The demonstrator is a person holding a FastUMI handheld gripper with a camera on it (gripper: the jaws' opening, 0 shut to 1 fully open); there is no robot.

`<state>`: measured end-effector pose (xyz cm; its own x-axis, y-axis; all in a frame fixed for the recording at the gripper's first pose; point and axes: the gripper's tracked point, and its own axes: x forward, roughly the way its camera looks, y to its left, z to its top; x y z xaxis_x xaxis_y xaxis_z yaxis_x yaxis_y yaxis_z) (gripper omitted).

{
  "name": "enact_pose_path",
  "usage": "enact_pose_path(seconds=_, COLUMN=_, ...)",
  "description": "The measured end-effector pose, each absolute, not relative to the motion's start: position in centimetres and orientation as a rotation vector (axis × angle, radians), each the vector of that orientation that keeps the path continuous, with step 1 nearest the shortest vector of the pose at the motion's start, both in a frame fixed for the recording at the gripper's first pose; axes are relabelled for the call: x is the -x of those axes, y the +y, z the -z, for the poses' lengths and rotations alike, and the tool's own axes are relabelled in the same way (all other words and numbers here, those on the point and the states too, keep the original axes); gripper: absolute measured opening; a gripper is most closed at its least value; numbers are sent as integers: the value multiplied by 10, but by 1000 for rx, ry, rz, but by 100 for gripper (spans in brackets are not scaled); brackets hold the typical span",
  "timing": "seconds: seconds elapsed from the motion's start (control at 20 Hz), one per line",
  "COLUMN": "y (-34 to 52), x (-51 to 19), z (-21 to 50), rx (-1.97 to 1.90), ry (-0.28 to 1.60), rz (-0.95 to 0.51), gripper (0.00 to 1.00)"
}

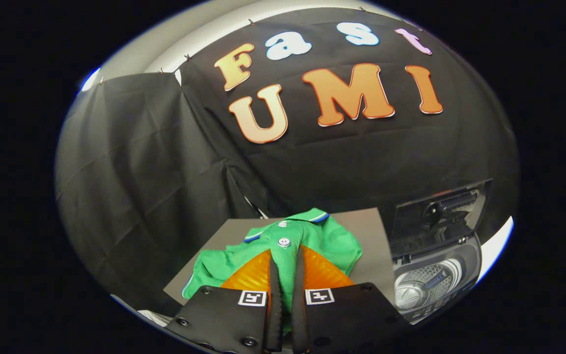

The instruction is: Put the clothes into the washing machine and then close the washing machine lid.

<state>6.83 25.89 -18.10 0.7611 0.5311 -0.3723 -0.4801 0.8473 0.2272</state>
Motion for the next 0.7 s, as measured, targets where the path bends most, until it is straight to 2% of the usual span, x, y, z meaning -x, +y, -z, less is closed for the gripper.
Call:
enact_pose_path(seconds=0.45, y=132, x=-124, z=119, rx=-163, ry=356, rz=-448, gripper=15)
enact_pose_path(seconds=0.7, y=50, x=-150, z=117, rx=-201, ry=361, rz=-337, gripper=15)
